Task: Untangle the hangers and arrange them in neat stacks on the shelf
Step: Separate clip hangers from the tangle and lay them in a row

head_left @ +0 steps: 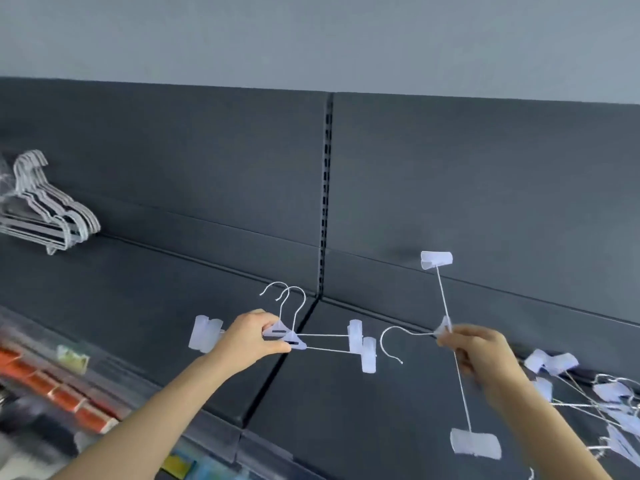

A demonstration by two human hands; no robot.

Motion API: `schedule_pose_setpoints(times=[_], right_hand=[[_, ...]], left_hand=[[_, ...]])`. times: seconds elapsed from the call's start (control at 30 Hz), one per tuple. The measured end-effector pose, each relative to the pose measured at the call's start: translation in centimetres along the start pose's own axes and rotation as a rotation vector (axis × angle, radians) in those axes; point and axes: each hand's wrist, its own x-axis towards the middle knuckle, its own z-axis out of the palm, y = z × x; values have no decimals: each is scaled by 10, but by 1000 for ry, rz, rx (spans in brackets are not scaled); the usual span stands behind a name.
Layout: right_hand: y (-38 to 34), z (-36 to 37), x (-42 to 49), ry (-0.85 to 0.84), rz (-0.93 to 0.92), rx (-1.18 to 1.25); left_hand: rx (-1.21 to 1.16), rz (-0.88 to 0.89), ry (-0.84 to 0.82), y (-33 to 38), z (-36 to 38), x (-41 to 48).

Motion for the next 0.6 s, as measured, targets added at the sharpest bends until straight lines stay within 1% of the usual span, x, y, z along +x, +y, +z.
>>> schedule_pose_setpoints(times=[0.13, 0.23, 0.3, 0.43, 0.53, 0.6], right_hand=[[-4, 63, 1, -19, -35, 43], [-9, 130, 5, -25, -44, 98], [-8, 182, 6, -27, -28, 132], [0, 276, 11, 3, 71, 236], [4, 320, 16, 32, 155, 345], [3, 344, 20, 41, 178, 395]], left_hand=[[75, -73, 22, -65, -43, 0], [101, -104, 15, -126, -80, 9], [112, -111, -24, -170, -103, 20], [121, -110, -101, -246, -139, 50], [108, -134, -155, -280, -153, 73], [111, -138, -164, -298, -158, 91]])
